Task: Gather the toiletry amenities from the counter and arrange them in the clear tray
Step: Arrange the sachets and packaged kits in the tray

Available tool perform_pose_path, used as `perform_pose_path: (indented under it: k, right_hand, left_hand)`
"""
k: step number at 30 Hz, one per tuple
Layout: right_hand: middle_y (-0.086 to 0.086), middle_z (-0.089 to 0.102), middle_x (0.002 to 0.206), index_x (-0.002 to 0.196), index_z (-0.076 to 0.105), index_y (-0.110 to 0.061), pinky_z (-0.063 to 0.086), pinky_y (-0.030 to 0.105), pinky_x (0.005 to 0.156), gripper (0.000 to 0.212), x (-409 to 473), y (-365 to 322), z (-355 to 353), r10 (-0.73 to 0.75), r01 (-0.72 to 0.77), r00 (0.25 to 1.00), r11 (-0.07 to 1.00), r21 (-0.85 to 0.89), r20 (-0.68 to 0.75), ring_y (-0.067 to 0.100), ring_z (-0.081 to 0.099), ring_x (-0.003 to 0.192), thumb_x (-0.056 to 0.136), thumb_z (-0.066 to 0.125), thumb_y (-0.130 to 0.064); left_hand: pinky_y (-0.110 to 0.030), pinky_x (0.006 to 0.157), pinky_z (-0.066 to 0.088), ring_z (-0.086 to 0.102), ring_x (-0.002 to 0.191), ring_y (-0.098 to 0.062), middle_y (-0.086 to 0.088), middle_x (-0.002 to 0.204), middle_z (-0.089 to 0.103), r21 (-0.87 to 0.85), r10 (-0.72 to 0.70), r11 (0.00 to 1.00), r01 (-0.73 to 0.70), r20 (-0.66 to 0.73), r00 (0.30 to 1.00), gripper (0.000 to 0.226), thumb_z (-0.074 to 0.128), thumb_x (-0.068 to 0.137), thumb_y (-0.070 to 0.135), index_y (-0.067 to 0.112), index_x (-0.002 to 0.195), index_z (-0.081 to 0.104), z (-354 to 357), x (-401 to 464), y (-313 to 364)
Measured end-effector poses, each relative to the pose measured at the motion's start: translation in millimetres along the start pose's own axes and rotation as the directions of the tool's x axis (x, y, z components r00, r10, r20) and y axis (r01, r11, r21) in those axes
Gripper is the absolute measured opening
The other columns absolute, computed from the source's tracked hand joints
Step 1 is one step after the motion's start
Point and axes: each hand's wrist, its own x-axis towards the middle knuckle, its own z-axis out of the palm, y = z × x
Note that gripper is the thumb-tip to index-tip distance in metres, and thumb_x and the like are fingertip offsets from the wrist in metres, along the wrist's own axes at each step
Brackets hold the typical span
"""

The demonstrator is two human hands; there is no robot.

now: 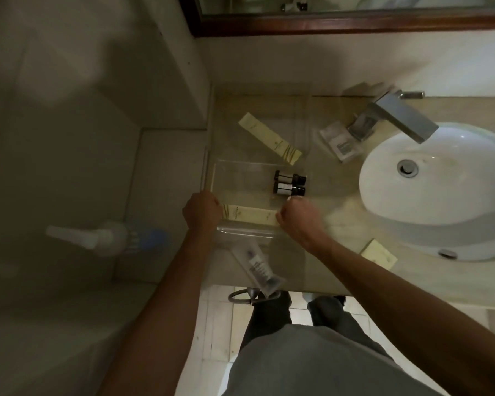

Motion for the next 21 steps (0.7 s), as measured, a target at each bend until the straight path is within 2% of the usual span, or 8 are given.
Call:
perform_pose_path:
  k: [5, 7, 10, 12, 14, 18, 21]
  right_hand:
    - [-0.003, 0.058, 0.077, 0.08, 0.069, -0.016, 0.032, 0.024, 0.05, 0.015, -4, -6, -9, -0.003, 0.004, 1.0, 1.0, 0.024, -0.026, 0.015, 0.056, 0.064, 0.087, 0.065, -0.028]
    - [-0.005, 0.057, 0.081, 0.088, 0.065, -0.021, 0.037, 0.026, 0.055, 0.015, -4, -8, -22, 0.015, -0.004, 0.993, 0.996, 0.093, -0.12, 0.014, 0.055, 0.067, 0.087, 0.068, -0.035]
    - [-0.006, 0.065, 0.086, 0.1, 0.065, -0.021, 0.045, 0.028, 0.058, 0.023, 10, -7, -46, 0.071, -0.028, 0.963, 0.986, 0.166, -0.262, 0.015, 0.061, 0.071, 0.088, 0.068, -0.041]
    - [-0.004, 0.07, 0.092, 0.11, 0.067, -0.022, 0.051, 0.029, 0.06, 0.03, 29, -2, -61, 0.112, -0.053, 0.945, 0.98, 0.194, -0.309, 0.013, 0.064, 0.073, 0.089, 0.067, -0.043]
    - [-0.002, 0.07, 0.097, 0.114, 0.068, -0.02, 0.051, 0.028, 0.06, 0.033, 49, 3, -70, 0.122, -0.067, 0.941, 0.982, 0.177, -0.317, 0.013, 0.063, 0.075, 0.09, 0.066, -0.043]
    - [-0.005, 0.061, 0.077, 0.091, 0.073, -0.017, 0.038, 0.024, 0.051, 0.026, 72, 6, -75, 0.134, -0.106, 0.95, 0.988, 0.115, -0.282, 0.01, 0.056, 0.066, 0.088, 0.067, -0.042]
    - [-0.007, 0.06, 0.065, 0.074, 0.069, -0.019, 0.038, 0.023, 0.045, 0.027, 77, 0, -63, 0.197, -0.161, 0.955, 0.972, 0.171, -0.219, 0.009, 0.058, 0.057, 0.087, 0.067, -0.043]
  left_hand:
    - [-0.036, 0.075, 0.054, 0.069, 0.093, -0.032, -0.009, 0.098, 0.072, 0.053, 0.0, 0.999, 0.004, -0.064, 0.998, 0.019, 0.06, 0.085, 0.021, 0.017, 0.098, 0.074, 6, -1, 2]
    - [-0.038, 0.078, 0.053, 0.068, 0.095, -0.034, -0.01, 0.101, 0.071, -0.002, -0.008, 1.0, 0.008, -0.081, 0.997, 0.022, 0.059, 0.084, 0.02, 0.019, 0.103, 0.07, -1, 3, 8]
    - [-0.04, 0.083, 0.054, 0.066, 0.098, -0.035, -0.011, 0.105, 0.07, -0.157, -0.02, 0.988, 0.004, -0.101, 0.995, 0.03, 0.052, 0.084, 0.033, 0.024, 0.109, 0.066, -19, 18, 33]
    - [-0.04, 0.084, 0.054, 0.065, 0.1, -0.032, -0.009, 0.111, 0.069, -0.23, 0.004, 0.972, -0.035, -0.133, 0.991, 0.034, 0.053, 0.085, 0.036, 0.024, 0.115, 0.065, -31, 36, 59]
    - [-0.04, 0.085, 0.053, 0.064, 0.104, -0.03, -0.008, 0.115, 0.068, -0.275, 0.022, 0.959, -0.067, -0.163, 0.986, 0.036, 0.056, 0.088, 0.035, 0.02, 0.12, 0.063, -41, 58, 85]
    - [-0.038, 0.075, 0.058, 0.069, 0.09, -0.03, -0.009, 0.098, 0.072, -0.306, 0.025, 0.95, -0.06, -0.118, 0.993, 0.031, 0.06, 0.084, 0.036, 0.014, 0.103, 0.07, -41, 89, 121]
    - [-0.037, 0.073, 0.059, 0.07, 0.088, -0.026, -0.008, 0.097, 0.074, -0.366, 0.02, 0.93, -0.044, -0.07, 0.997, 0.027, 0.068, 0.082, 0.033, 0.014, 0.101, 0.073, -38, 95, 138]
